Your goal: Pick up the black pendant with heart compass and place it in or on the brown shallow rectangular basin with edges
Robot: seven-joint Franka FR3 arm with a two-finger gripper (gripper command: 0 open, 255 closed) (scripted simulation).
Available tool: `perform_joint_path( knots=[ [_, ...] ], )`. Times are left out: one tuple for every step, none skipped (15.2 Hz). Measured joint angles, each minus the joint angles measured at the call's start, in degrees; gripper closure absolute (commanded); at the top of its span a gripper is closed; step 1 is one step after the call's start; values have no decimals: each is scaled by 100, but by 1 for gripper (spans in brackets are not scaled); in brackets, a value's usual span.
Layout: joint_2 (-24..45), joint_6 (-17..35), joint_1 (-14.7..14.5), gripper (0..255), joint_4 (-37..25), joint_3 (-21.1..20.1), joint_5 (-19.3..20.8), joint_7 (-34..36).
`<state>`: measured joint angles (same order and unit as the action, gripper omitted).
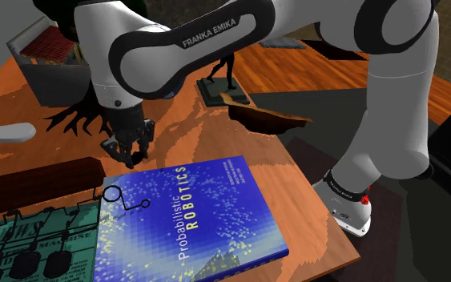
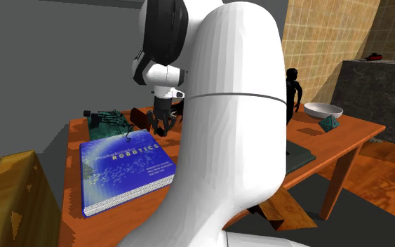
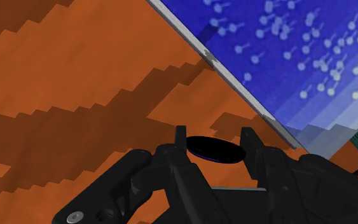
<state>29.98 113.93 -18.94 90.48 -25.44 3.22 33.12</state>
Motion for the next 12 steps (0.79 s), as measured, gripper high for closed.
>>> perform_joint_path(
  knots=[
    [-12,-61,-6,255,-51,-5,-4,9],
    [-49,-108,3,255,-62,-12,-17,5],
    [-91,-186,13,255,-101,-21,-34,0],
    [-102,-256,9,255,-162,-25,-38,5],
    [-132,-315,11,255,-193,-33,-49,9],
    [-172,-374,17,255,-215,-42,-62,10],
    [-186,-440,11,255,-269,-47,-67,18],
    [-205,-517,7,255,-329,-54,-75,27],
    [-225,-593,10,255,-387,-59,-83,25],
    [-245,-646,9,255,-423,-64,-90,30],
    [-262,-719,15,255,-478,-67,-98,25],
    [-273,-798,11,255,-549,-70,-101,30]
  ],
)
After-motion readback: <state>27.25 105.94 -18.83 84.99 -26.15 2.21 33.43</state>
